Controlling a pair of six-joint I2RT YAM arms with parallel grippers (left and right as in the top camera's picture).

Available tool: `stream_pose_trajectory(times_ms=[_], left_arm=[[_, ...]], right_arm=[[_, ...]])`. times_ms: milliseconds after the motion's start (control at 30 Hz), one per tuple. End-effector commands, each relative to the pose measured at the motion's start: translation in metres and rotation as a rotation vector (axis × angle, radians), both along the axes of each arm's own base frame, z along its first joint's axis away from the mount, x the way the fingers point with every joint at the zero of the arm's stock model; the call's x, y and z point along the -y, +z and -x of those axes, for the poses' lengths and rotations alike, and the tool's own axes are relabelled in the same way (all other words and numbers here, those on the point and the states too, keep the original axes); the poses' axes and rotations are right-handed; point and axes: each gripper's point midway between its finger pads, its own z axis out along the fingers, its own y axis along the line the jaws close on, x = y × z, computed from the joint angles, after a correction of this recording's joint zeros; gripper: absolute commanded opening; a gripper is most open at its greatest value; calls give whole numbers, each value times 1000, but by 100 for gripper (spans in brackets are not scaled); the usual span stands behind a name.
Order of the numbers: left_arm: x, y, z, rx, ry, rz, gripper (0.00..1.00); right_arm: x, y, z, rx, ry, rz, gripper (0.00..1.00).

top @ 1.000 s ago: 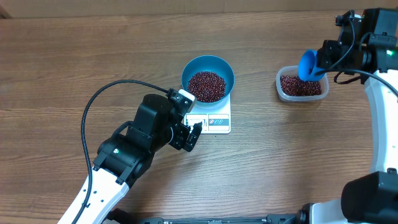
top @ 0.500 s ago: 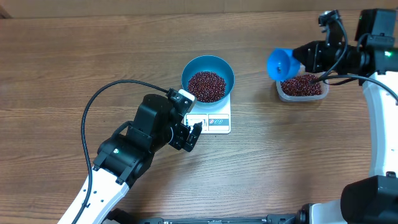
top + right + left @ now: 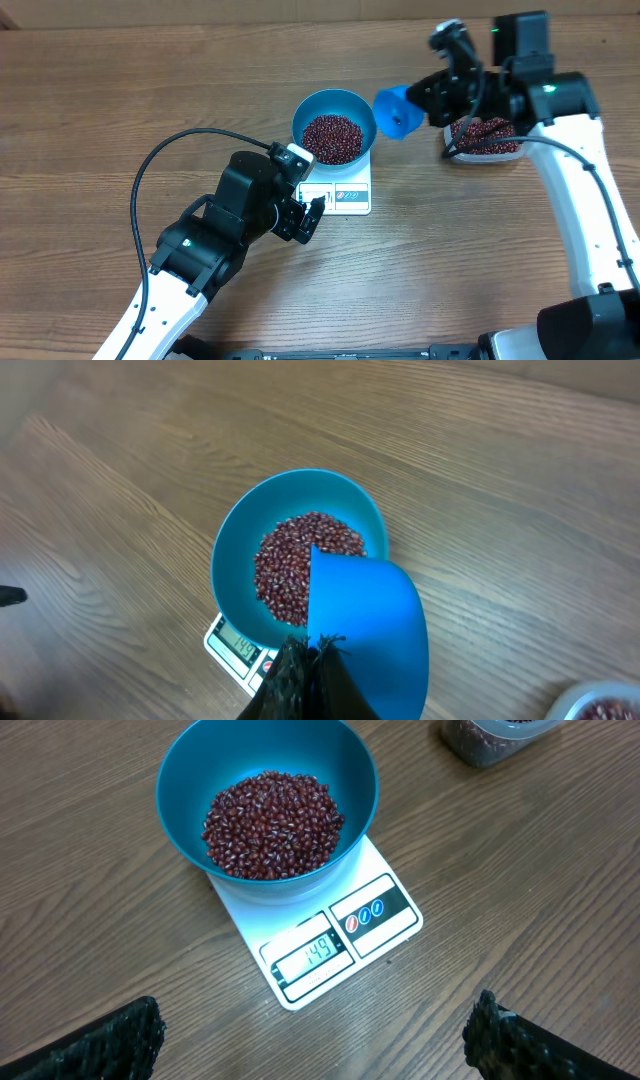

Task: Scoop item into bowl and weigh 150g on scale
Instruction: 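Carry the blue cup leftward over the teal bowl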

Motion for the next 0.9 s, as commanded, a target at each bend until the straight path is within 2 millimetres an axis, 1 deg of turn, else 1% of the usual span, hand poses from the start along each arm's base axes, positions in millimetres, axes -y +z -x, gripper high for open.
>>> stream_pose_trajectory(times_ms=[0,200,300,533,667,867], left_arm=[[0,10,-4,29,-5,4,99],[0,10,-4,29,-5,4,100],[0,10,-4,29,-5,4,100],[0,10,-4,29,-5,4,100],[0,10,-4,29,-5,4,100],[0,10,-4,29,-5,4,100]], right_arm=[[-10,22,-2,110,-14,83,4],[-32,23,-3,178,-9,168,4],[-40,24,-3,204,-8,193,4],[-57,32,-3,261,10,204,4],[-61,33,-2,267,17,201,4],[-61,33,-2,269,16,200,4]])
